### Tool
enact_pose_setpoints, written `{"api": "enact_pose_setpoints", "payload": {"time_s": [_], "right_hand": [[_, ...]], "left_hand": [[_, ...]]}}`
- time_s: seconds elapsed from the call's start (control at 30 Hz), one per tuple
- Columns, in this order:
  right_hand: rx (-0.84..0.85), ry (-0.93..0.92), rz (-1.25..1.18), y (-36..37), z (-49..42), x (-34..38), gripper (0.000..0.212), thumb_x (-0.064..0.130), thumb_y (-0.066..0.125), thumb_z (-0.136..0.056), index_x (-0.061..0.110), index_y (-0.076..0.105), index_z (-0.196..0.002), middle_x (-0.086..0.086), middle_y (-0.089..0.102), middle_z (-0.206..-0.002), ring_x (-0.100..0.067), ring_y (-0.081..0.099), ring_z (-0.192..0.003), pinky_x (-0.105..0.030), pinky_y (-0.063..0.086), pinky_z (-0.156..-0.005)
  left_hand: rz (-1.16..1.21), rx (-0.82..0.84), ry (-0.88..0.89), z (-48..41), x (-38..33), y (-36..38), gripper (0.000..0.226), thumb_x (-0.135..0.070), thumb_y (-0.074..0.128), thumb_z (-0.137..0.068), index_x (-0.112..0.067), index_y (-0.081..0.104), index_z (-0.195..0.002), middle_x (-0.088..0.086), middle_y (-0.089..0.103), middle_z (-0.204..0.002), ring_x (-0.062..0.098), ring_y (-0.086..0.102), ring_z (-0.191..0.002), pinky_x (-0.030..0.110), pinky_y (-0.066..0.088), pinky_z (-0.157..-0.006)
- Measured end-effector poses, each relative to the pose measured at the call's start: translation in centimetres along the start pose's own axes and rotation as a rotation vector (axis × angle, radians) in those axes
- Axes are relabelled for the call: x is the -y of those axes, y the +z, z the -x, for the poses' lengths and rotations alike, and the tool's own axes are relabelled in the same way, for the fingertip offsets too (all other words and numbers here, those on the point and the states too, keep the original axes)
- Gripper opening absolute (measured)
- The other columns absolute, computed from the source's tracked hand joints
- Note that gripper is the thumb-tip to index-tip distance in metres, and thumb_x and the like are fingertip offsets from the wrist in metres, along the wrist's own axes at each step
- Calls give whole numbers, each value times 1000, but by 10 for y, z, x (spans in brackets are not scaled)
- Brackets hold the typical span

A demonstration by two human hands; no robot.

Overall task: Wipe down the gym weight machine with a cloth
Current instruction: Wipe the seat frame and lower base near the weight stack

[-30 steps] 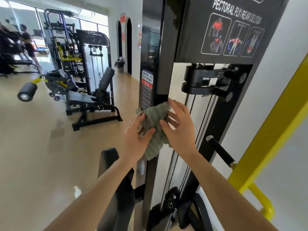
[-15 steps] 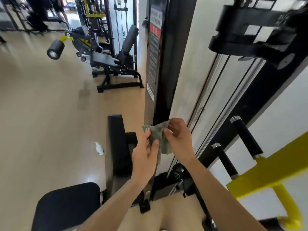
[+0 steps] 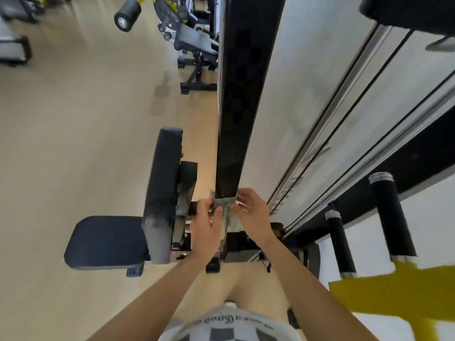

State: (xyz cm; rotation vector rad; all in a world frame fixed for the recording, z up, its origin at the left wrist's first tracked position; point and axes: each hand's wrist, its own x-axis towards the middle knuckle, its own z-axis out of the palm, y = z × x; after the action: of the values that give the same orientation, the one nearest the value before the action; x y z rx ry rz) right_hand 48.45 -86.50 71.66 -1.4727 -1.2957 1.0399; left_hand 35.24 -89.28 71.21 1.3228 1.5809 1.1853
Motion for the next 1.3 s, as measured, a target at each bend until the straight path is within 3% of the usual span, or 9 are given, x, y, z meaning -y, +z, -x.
{"api": "enact_pose_setpoints", "payload": {"time_s": [0.17, 0.3, 0.47, 0.63, 0.77, 0.9, 1.0, 1.1, 1.3], "right_hand": [[24, 67, 124, 13, -3, -38, 26, 7, 74, -86, 15, 64, -109, 13, 70, -99, 3, 66, -94, -12, 52, -82], [18, 109, 208, 24, -3, -56, 24, 13, 77, -84, 17, 64, -103, 12, 70, -94, -3, 67, -87, -19, 54, -80], [-5, 227, 200, 31, -1, -57, 21, 2, 72, -83, 15, 65, -98, 13, 66, -85, -3, 62, -81, -31, 56, -85], [-66, 189, 139, 27, 5, -50, 26, 3, 73, -86, 18, 72, -107, 7, 68, -102, -6, 64, -90, -33, 57, -92], [-123, 134, 43, 18, 8, -28, 35, 7, 72, -88, 22, 71, -120, 1, 62, -117, -11, 66, -100, -16, 53, -86], [-110, 45, -146, 10, 11, -1, 37, 6, 68, -92, 21, 68, -126, 6, 69, -121, -5, 68, -105, -13, 53, -85], [-47, 27, -246, 12, 13, 1, 36, 12, 65, -96, 21, 64, -130, 9, 70, -123, -12, 66, -114, -25, 56, -92], [26, 114, -408, 16, 13, -15, 34, 11, 64, -98, 18, 61, -131, -3, 69, -124, -25, 67, -115, -42, 59, -89], [72, 350, -415, 24, 3, -46, 37, -7, 65, -89, 13, 59, -120, -7, 68, -121, -28, 68, -111, -45, 61, -86]], "left_hand": [[-183, -7, -88, -8, 28, 11, 15, -21, 58, -101, -13, 53, -112, -13, 62, -80, 6, 62, -68, 34, 53, -61], [-245, 90, -177, -13, 46, 12, 13, -22, 60, -100, -17, 51, -108, -15, 63, -84, 9, 62, -73, 29, 53, -65], [-208, 156, -254, -22, 51, 6, 20, -25, 70, -93, -20, 53, -103, -13, 65, -90, 6, 64, -83, 25, 55, -72], [-109, 161, -226, -21, 45, -2, 23, -28, 73, -92, -18, 60, -107, -14, 68, -96, 2, 66, -91, 14, 51, -74], [-14, 64, -182, -15, 22, -7, 16, -22, 71, -94, -18, 62, -107, -14, 69, -98, -2, 66, -89, 7, 48, -73], [115, -5, -93, -10, 2, -7, 16, -16, 67, -96, -13, 60, -109, -10, 68, -103, -8, 64, -91, 8, 50, -75], [156, -11, -134, -12, 4, -3, 24, -20, 68, -96, -19, 57, -117, -12, 67, -111, -2, 63, -101, 14, 53, -84], [155, 29, -238, -16, 22, 4, 29, -26, 70, -94, -30, 53, -117, -13, 65, -114, 5, 62, -108, 26, 51, -93], [117, 111, -429, -24, 56, 12, 37, -18, 79, -87, -22, 54, -114, -8, 63, -110, 12, 60, -107, 28, 51, -92]]}}
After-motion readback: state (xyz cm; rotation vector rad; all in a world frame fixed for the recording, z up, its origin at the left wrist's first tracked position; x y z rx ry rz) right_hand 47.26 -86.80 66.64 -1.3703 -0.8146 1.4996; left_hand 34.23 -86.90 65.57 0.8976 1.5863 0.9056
